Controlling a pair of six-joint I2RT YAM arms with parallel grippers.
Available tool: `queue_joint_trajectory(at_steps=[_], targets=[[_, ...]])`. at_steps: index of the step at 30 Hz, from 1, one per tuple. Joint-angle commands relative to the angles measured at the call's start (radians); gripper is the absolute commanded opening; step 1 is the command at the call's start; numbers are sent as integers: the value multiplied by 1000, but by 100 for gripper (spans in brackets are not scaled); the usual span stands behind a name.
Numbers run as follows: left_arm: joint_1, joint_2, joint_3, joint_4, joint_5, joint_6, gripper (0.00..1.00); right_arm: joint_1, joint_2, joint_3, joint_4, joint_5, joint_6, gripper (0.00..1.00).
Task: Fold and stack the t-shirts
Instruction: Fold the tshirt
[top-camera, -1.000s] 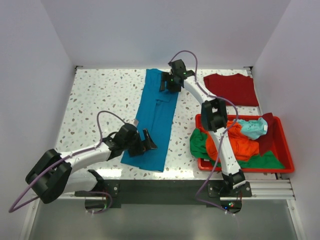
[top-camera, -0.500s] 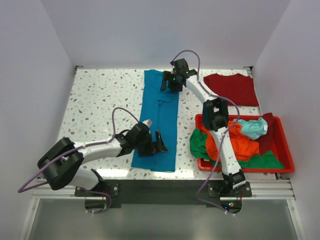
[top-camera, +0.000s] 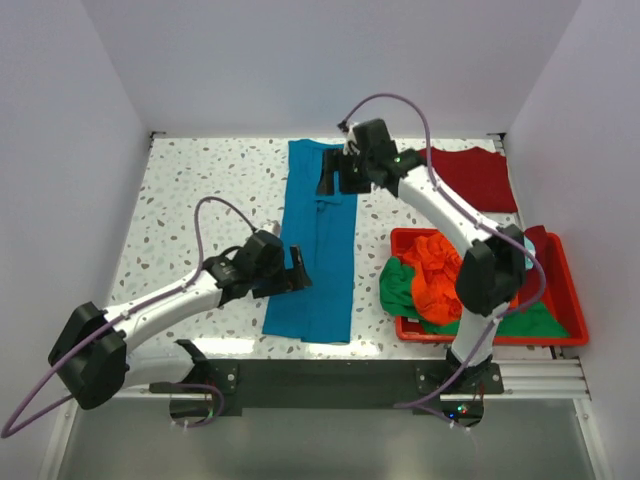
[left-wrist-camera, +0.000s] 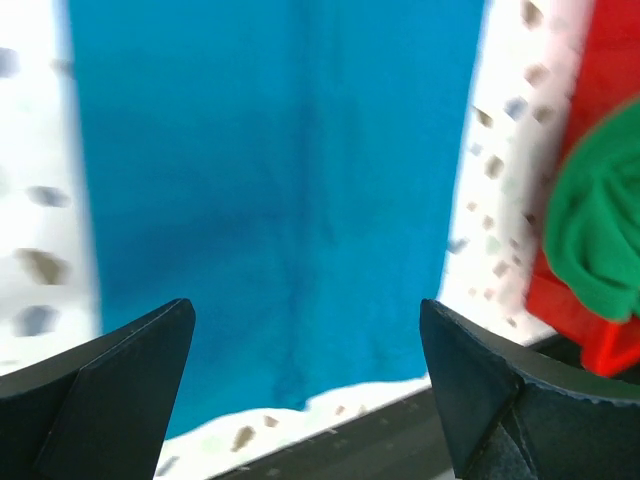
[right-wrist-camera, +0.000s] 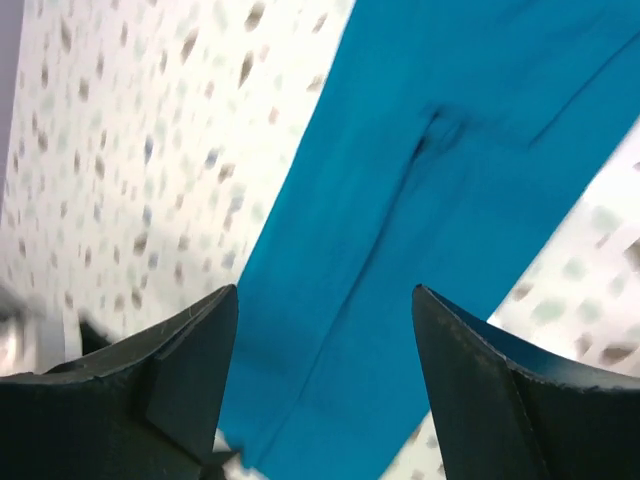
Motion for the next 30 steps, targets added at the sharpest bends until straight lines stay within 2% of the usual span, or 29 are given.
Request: queue_joint_trajectory(at_steps=[1,7,13,19,30], targets=[[100,-60,-40,-105,-65,76,100,132,-135,-277,-18,64,13,73],[149,-114,-59,-161,-133,155,98,299,-339,-653,7,135,166,69],[148,-140,-101,-165,-129,136,96,433,-452,-858,-11,162,306,64],[148,-162,-129,-165,-116,121,95,470,-544,-971,-4,158,371,52],[148,-179,-163,-170,-96,124,93,497,-482,-1021,119,64,403,43]])
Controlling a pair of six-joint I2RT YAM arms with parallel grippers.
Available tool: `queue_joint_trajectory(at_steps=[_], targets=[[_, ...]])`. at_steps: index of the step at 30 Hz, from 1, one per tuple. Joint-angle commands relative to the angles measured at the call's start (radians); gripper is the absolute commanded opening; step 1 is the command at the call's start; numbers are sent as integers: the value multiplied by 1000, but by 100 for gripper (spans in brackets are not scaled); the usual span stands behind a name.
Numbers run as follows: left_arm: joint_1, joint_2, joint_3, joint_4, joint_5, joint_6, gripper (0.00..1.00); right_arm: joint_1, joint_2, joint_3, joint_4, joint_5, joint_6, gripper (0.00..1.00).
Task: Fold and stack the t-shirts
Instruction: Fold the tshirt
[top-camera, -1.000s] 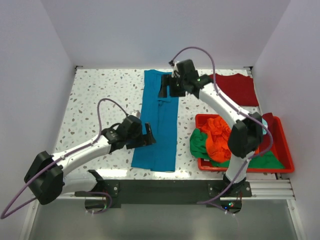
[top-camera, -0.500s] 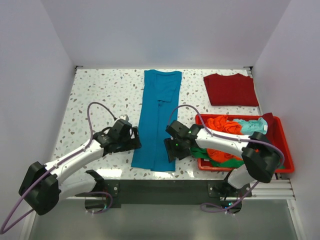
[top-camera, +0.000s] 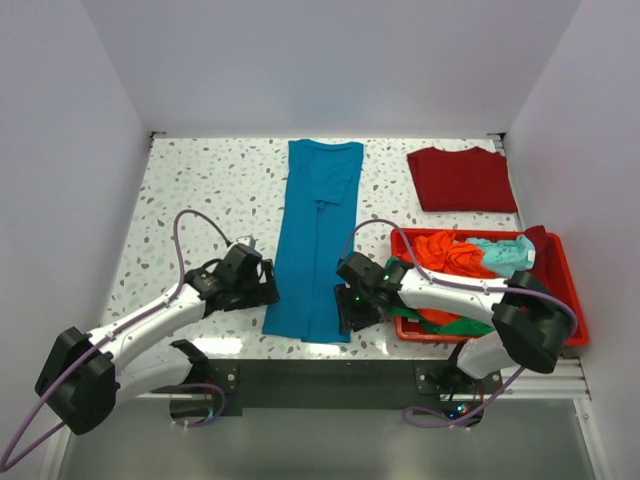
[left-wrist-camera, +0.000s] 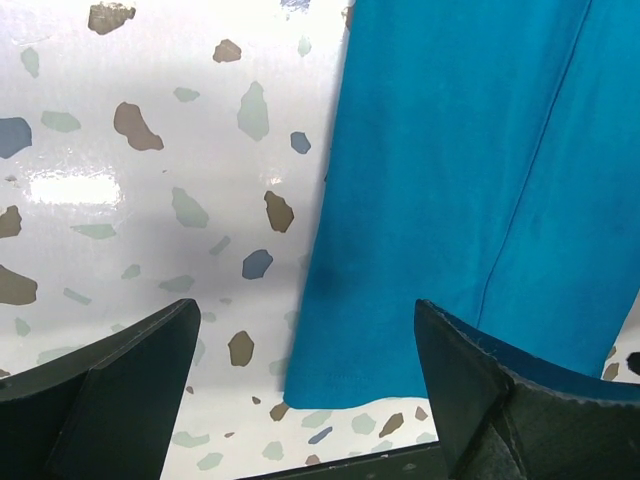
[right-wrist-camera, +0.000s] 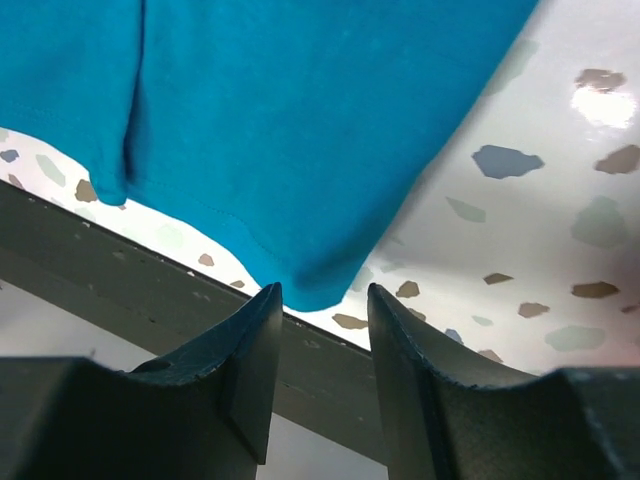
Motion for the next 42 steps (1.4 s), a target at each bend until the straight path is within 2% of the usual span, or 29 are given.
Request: queue_joint_trajectory(at_steps=[1,8,14,19,26,29,31,42], targets=[[4,-20,-14,1,5,8,93,16,24,-20,57,-35,35,43],[4,-32,-50,1,14,5,89,20,40,-60,80,-23,49,36],[1,-13,-55,10,26,14,82,20,64,-76,105,-31,54,20],[-28,7,-52,-5,20,-1,69,20,89,-73,113,-38,51,13],[-108,45,-37,-65,-23,-44,58,20,107,-50,91,-32,38,11],[-111,60,-34,-76,-30,-56,54,20,110,-47,87,-32,35,11],[-112,65,-35,-74,-24,-55,48,20,109,-47,85,-32,35,11],[-115,111,-40,-36,40,-10,35,20,136,-29,79,-37,26,10]])
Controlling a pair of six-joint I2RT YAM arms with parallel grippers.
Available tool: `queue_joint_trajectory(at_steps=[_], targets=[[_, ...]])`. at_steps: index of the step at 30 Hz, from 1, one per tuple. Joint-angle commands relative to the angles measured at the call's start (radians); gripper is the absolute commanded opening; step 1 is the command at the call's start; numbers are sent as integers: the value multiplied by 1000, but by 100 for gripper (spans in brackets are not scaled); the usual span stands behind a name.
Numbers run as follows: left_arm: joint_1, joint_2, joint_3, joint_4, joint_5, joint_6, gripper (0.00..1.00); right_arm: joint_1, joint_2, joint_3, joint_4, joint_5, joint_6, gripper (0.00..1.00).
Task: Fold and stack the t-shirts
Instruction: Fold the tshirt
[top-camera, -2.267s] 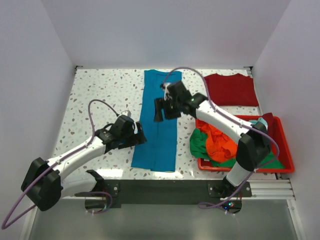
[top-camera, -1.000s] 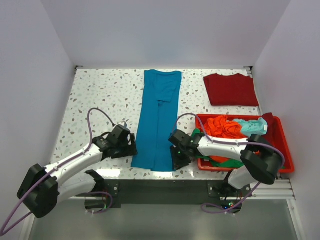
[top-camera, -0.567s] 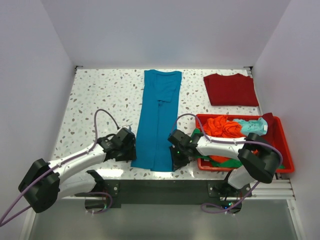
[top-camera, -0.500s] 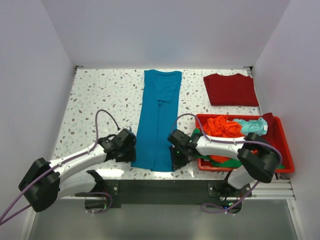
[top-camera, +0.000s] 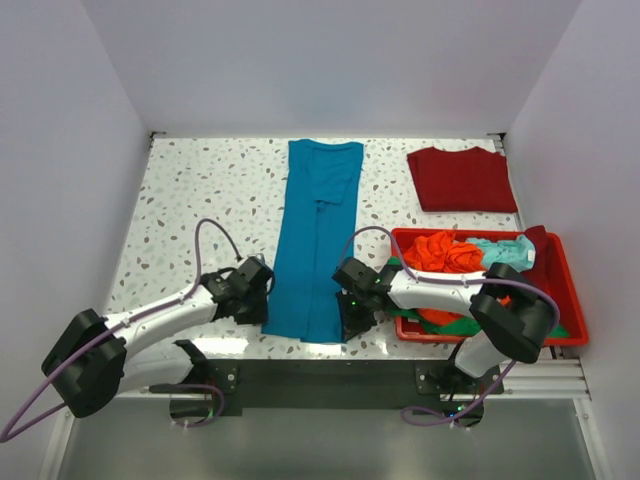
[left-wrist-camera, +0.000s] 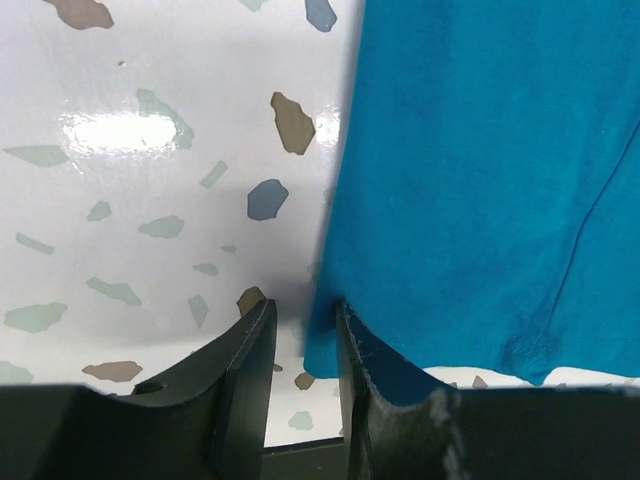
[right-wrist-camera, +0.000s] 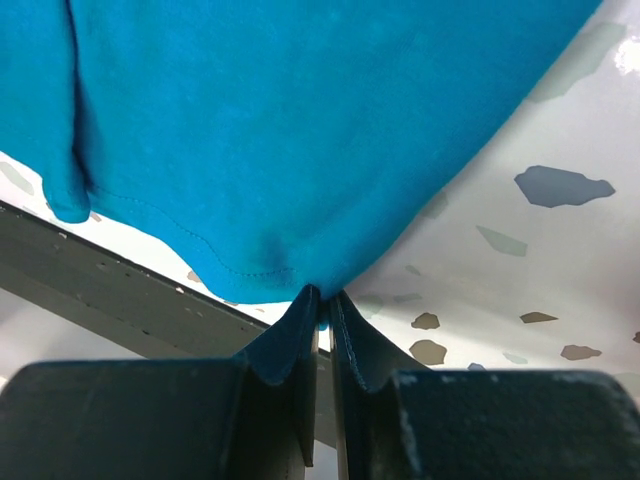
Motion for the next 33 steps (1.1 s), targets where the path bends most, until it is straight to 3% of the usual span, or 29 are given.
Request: queue_joint_trajectory(at_steps=[1,11,16,23,33], targets=[[-14,27,0,7,34,16,35,7,32,8,-10,30,-12,10],[-39,50,2,-7,63,15,32,7,26,-8,-7,27,-3,10],[-48,79,-1,-2,78,16,24,7,21,-11,-10,29,-1,9],[-51,106,0,21,101,42,0,7,35,16,-28,23,-16,5],[-50,34,78,-36,45,50,0,7,-57,93,-169,50,-27,0]])
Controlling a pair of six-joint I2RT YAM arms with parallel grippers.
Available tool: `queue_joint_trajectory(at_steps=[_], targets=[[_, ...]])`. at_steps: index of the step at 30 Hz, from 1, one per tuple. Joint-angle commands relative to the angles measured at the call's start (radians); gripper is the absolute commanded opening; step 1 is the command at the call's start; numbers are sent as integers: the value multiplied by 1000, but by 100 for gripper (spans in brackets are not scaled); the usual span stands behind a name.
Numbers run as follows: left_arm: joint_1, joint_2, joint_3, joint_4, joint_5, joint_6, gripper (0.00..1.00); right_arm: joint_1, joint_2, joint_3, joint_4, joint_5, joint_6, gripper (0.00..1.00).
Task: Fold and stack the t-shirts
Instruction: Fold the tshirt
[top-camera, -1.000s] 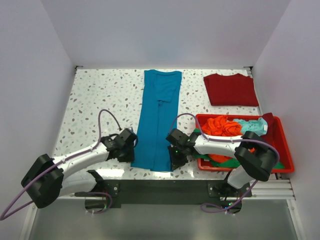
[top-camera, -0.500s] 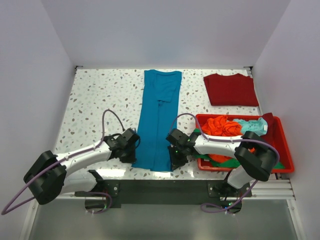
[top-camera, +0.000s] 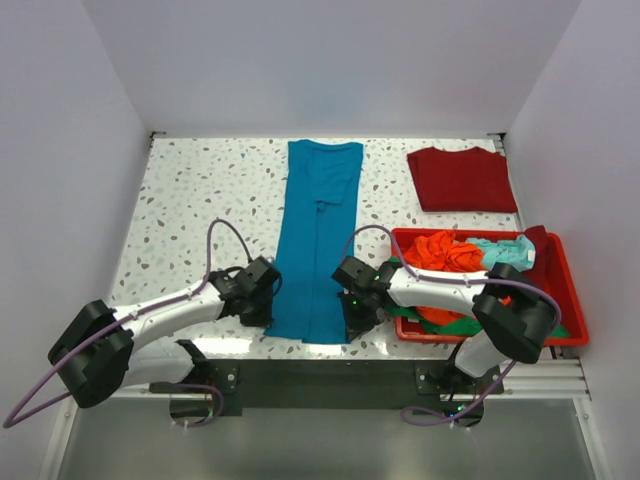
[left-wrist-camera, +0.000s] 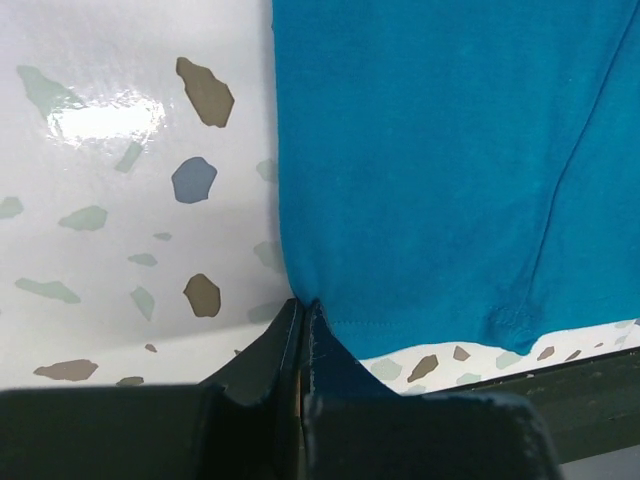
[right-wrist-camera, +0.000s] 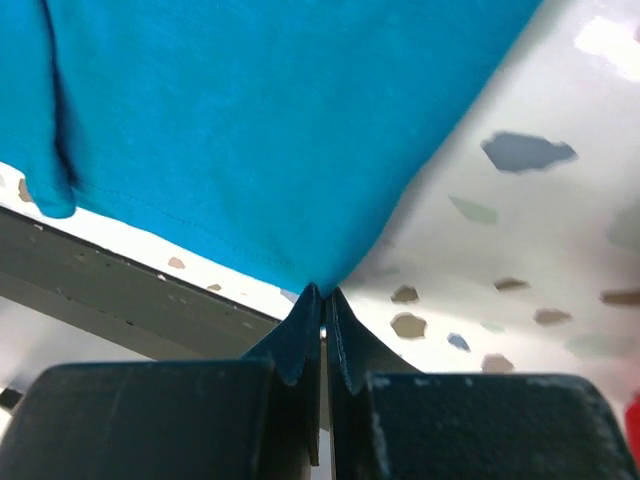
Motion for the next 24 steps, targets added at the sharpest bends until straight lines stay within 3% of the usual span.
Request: queue_joint_trajectory(at_steps=[1,14,24], targets=[[-7,-33,54,-52,-39,26,0,5,-63,65,-96,45,-11,0],[53,-13,189,-40,-66,86,0,-29,-41,229,-182,177,-29,0],[154,59,249,104,-39,136,0,-116,45,341,-150,238,-92,0]])
